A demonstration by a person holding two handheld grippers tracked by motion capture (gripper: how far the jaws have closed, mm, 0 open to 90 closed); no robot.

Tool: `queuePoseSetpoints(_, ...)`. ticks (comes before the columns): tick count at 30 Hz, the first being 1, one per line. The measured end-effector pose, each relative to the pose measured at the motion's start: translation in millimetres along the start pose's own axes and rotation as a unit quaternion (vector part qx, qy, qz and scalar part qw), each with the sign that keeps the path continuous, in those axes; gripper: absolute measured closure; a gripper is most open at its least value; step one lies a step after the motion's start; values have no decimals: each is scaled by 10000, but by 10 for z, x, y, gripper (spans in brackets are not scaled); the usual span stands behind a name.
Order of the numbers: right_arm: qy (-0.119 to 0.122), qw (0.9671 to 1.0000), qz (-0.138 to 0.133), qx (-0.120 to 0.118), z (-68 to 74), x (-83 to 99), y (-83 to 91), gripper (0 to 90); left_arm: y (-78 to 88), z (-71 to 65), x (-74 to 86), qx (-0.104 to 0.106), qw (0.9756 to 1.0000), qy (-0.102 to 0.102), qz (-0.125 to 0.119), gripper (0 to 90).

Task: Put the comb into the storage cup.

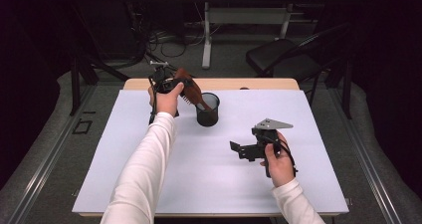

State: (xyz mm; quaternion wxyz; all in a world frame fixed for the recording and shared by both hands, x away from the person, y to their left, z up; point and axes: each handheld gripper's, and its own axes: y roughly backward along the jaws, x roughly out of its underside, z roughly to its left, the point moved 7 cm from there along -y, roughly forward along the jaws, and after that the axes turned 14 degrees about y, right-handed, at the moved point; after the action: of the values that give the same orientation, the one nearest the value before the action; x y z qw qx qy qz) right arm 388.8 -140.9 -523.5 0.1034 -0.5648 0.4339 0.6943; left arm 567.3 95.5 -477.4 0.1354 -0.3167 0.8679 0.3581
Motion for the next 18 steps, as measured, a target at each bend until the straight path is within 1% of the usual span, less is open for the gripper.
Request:
queuePoseSetpoints(4,-10,10000,-4,2,-1,2,-4,0,-3,10,-6,33,10000,-5,11,481)
queuePoseSetpoints(15,-4,10000,-3,-3,7,2,-8,0,-16,15,-22,123,9996,-247,52,474)
queuePoseSetpoints(18,3,10000,4,0,6,4,-10,0,-20,25,-30,151,9995,-256,76,471)
